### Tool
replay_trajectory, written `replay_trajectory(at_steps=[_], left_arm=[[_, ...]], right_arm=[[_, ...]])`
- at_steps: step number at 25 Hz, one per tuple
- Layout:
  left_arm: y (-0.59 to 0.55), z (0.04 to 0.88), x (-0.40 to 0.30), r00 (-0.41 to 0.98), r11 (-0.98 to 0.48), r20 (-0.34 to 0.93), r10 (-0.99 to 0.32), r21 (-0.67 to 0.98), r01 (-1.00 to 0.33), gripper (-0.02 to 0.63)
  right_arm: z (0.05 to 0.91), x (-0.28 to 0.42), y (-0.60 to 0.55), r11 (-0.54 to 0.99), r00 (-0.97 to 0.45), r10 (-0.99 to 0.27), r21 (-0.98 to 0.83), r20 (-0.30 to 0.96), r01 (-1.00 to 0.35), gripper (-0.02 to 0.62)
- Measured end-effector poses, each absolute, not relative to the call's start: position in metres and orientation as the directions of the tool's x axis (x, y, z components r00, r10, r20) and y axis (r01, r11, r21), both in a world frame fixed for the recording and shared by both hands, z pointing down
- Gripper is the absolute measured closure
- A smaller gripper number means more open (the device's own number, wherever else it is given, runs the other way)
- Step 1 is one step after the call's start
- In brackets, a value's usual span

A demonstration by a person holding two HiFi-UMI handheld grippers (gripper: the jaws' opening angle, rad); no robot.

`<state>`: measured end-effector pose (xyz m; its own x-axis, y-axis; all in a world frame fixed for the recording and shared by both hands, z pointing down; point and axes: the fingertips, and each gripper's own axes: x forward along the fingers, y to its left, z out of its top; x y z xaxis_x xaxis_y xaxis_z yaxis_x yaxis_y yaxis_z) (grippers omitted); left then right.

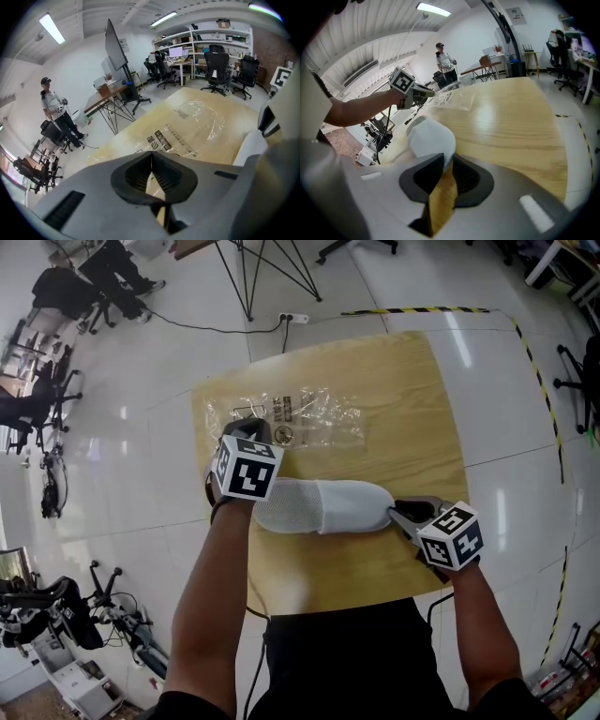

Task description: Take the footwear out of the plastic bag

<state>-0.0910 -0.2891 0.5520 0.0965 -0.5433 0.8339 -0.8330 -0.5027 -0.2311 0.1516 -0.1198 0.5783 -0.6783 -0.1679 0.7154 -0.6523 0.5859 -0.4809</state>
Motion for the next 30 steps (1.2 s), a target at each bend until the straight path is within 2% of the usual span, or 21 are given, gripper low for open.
replay_trajectory(at_steps=[6, 8, 10, 12, 17, 20, 24, 30], left_arm=[[-0.284, 0.569, -0.034, 0.175, -0.586, 0.850, -0.498, -0.181, -0.790, 0.594], [-0.287, 0.571, -0.025, 0.196, -0.606, 0.846, -0.496, -0.175, -0.776, 0.569], [-0.290, 0.569, -0.018, 0.223, -0.620, 0.838, -0.497, -0.164, -0.767, 0.532], [-0.293, 0.560, -0.014, 0.258, -0.621, 0.821, -0.510, -0.144, -0.770, 0.518], [-0.274, 0.525, -0.028, 0.359, -0.612, 0.754, -0.551, -0.073, -0.788, 0.518], [-0.247, 0.491, -0.034, 0.464, -0.643, 0.672, -0.577, -0.023, -0.766, 0.551], [-0.177, 0.446, -0.061, 0.562, -0.679, 0.586, -0.584, 0.027, -0.734, 0.595], [-0.020, 0.414, -0.112, 0.667, -0.735, 0.550, -0.504, 0.134, -0.665, 0.598]], right_arm=[[0.581, 0.154, -0.118, 0.561, -0.684, -0.189, -0.494, 0.705, -0.664, 0.531], [0.578, 0.155, -0.119, 0.558, -0.687, -0.210, -0.492, 0.695, -0.668, 0.526], [0.574, 0.157, -0.122, 0.561, -0.689, -0.236, -0.483, 0.685, -0.673, 0.501], [0.568, 0.161, -0.124, 0.556, -0.684, -0.269, -0.471, 0.678, -0.685, 0.443], [0.551, 0.166, -0.117, 0.519, -0.624, -0.374, -0.403, 0.686, -0.754, 0.437], [0.524, 0.171, -0.109, 0.471, -0.576, -0.490, -0.358, 0.654, -0.806, 0.476], [0.470, 0.146, -0.072, 0.409, -0.544, -0.644, -0.359, 0.538, -0.839, 0.592], [0.389, 0.072, 0.031, 0.377, -0.502, -0.780, -0.359, 0.374, -0.854, 0.594]])
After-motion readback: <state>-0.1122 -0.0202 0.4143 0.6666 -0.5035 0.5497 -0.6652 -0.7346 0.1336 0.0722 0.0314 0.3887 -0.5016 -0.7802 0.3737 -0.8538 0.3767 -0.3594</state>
